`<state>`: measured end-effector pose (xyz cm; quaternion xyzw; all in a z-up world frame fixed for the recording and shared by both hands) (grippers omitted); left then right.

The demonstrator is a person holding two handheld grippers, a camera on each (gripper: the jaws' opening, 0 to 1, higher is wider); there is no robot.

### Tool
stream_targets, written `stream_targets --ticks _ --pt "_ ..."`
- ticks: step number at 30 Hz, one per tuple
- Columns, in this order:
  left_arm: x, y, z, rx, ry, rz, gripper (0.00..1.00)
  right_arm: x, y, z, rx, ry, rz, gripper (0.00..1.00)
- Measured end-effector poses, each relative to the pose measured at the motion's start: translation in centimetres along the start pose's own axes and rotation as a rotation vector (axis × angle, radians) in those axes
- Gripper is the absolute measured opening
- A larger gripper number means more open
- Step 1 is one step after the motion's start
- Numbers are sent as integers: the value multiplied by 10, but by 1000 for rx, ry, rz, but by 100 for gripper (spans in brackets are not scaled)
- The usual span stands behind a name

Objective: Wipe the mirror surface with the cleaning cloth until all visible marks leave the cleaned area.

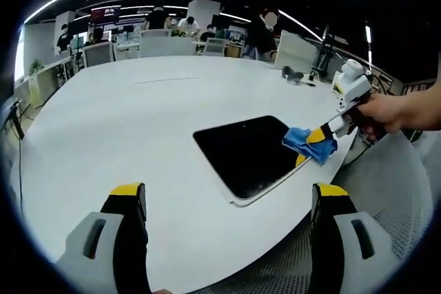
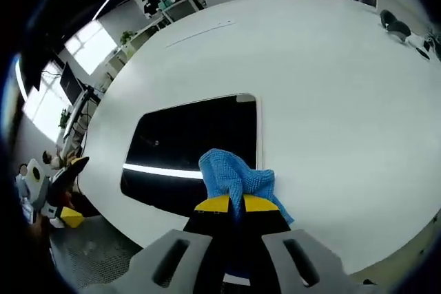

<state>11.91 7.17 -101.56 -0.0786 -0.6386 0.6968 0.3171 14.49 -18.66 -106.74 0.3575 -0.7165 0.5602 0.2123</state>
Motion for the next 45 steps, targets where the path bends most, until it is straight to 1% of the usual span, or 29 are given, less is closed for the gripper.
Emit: stream_targets --ticks 12,24,27,32,45 --pt "0 0 0 3 5 1 99 2 3 -1 -4 8 -8 0" --pt "0 2 1 -7 14 -14 99 2 2 -1 -82 33 -9 0" --pt "-1 3 1 -7 18 -17 99 1 2 -1 -82 35 -9 0" --pt "-1 3 1 -7 17 -15 99 0 3 -6 -94 29 -8 0" --pt "0 2 -1 -10 7 -13 99 -8 7 -34 -66 -8 -19 0"
Point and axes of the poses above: the point that each gripper's makers call its tool centre point, and the gripper's own axes: x roughly backward along the fingers, z roughly to its right, y roughly out of its underside, the point moved 2 cm from there along x, roughly backward along the fingers, and after that the axes turned 13 degrees about z, right-handed, at the moved point
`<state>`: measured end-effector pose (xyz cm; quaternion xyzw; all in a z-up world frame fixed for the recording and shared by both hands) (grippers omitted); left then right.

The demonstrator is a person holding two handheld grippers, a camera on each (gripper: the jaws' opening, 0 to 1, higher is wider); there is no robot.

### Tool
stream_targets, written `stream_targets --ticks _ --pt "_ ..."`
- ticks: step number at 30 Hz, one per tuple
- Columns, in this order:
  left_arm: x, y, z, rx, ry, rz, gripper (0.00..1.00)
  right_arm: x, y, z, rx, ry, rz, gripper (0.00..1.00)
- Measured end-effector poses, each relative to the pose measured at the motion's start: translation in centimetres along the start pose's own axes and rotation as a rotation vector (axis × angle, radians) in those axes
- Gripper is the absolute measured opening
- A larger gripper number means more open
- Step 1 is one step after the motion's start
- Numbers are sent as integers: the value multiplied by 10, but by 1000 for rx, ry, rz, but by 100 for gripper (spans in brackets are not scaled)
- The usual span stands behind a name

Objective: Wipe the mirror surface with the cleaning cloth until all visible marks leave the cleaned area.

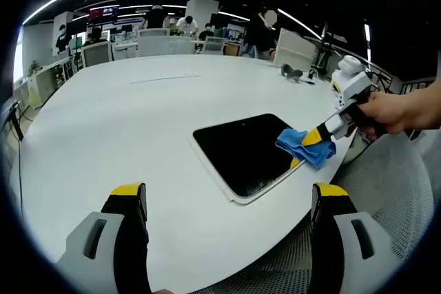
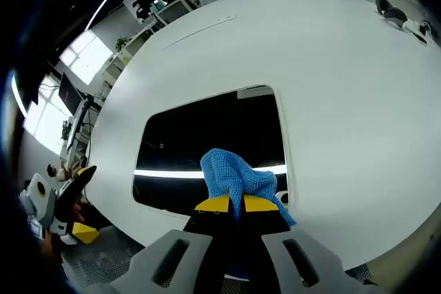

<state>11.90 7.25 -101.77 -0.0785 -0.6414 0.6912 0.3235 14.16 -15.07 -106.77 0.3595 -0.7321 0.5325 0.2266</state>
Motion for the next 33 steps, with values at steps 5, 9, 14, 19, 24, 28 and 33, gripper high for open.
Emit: stream_targets --ticks 5,9,14,19,24,28,33 --pt "0 -1 1 -6 2 2 99 -3 1 -9 22 -6 2 0" --pt "-1 -1 3 -7 18 3 99 -6 2 -16 17 -13 -2 0" --pt "-1 1 5 2 26 -2 99 -9 3 -25 17 -16 -7 0" --pt "-3 1 7 -7 40 -4 99 -11 5 -32 13 -12 -3 0" --pt "-3 1 9 -16 54 -8 99 -14 7 -40 -1 -12 -9 0" --pt "-3 0 10 -16 56 -1 99 -16 8 -48 2 -16 -9 0" --pt "-3 -2 9 -18 50 6 99 -16 12 -56 6 -21 -24 0"
Point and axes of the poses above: the point that each gripper's makers call its tool centre point, and the gripper's own axes: x roughly backward along the fingers, z roughly to its right, y roughly out of its underside, the point moved 2 cm from there along x, roughly backward along the fingers, and after that the axes turned 13 degrees about z, right-handed, at the moved point
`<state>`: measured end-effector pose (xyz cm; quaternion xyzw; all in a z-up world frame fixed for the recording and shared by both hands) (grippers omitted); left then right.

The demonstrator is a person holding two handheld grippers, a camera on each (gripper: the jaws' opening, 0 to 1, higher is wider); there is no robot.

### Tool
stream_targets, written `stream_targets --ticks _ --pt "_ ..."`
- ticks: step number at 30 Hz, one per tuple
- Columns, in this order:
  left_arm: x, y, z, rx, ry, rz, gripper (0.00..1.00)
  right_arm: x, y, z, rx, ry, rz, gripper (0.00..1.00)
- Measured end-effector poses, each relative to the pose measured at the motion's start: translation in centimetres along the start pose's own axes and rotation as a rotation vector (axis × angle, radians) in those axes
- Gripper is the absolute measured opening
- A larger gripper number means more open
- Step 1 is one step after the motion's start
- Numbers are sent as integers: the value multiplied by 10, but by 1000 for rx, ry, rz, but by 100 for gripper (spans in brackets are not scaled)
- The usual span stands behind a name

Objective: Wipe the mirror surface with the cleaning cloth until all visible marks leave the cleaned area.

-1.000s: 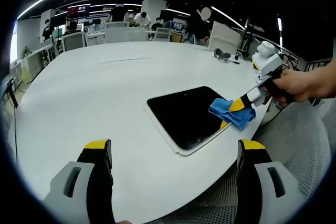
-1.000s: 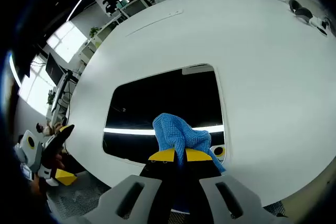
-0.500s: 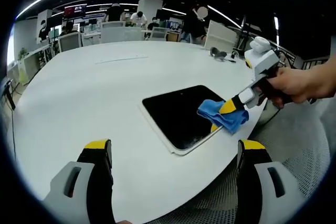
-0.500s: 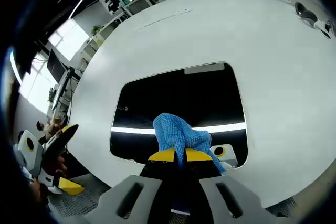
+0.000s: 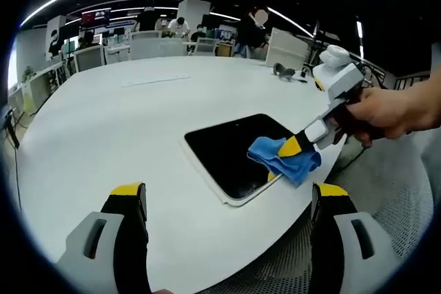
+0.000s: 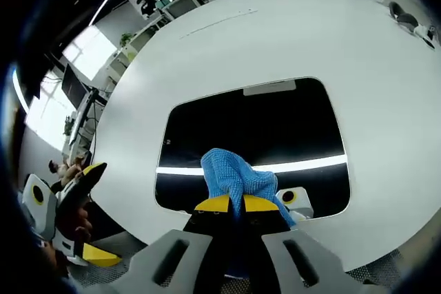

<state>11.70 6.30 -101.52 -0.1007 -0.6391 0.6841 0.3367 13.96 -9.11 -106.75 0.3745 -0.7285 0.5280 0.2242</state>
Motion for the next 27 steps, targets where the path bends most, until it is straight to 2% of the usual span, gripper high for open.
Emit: stream_targets --ticks 11,27 --pt "-1 1 1 10 7 -3 99 -1 2 -6 -8 -4 -11 0" --pt "0 3 -1 2 -7 -12 99 -8 6 -29 14 -36 -28 0"
Point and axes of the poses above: the point that each gripper's makers call its tool centre point, and the gripper's own axes: x roughly backward along the fingers, z roughly to its right, y roughly out of its underside, the point moved 2 cm from there along x, roughly backward along the fingers, and after that the axes turned 13 degrees about z, right-handed, at the moved point
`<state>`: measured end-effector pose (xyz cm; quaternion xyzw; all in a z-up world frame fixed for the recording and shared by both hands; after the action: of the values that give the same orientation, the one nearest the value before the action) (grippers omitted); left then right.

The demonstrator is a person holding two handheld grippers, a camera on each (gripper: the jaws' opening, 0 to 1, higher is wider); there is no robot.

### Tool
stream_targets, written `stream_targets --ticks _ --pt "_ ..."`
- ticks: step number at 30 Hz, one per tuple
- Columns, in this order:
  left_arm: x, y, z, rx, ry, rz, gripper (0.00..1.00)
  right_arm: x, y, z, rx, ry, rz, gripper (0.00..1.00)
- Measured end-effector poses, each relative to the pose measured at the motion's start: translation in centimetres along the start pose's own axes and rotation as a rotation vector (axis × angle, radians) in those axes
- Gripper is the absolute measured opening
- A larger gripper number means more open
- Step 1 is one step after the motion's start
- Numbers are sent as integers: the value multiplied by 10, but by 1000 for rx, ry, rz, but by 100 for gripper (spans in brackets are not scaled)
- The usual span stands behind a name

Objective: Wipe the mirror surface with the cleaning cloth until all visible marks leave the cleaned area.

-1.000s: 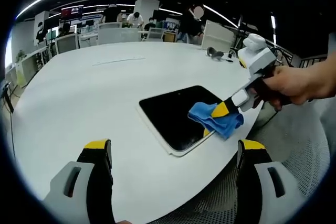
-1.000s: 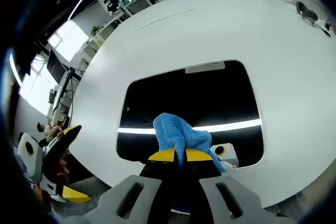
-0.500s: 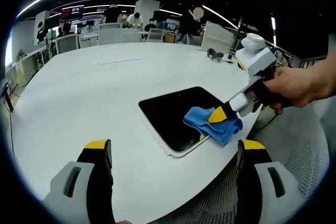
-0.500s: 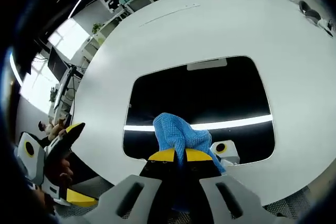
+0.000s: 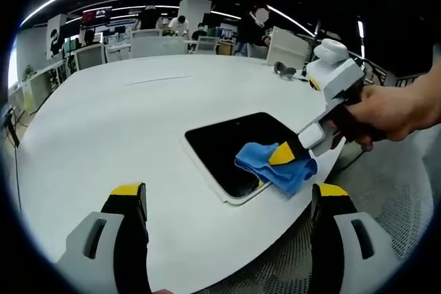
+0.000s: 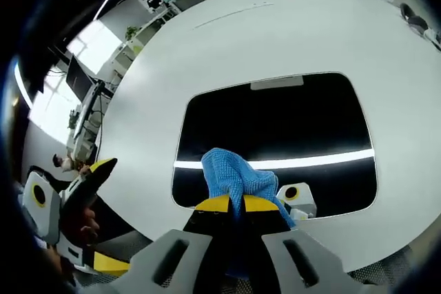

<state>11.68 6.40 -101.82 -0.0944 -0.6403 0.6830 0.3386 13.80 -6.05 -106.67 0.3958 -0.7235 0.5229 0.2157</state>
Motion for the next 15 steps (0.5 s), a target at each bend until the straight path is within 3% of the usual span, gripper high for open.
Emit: stream_targets --ticks 15 --pt "0 2 2 -6 14 -6 99 -10 4 -27 6 -28 -9 0"
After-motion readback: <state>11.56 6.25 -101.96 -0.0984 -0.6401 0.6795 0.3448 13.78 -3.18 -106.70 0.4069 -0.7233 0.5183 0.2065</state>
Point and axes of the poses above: the point that each gripper's makers call its tool centre point, and the gripper's own axes: x roughly backward along the fingers, z roughly to its right, y roughly out of its underside, the point moved 2 cm from there along x, roughly backward along the fingers, and after that the axes turned 13 degrees about z, right-handed, at the moved point
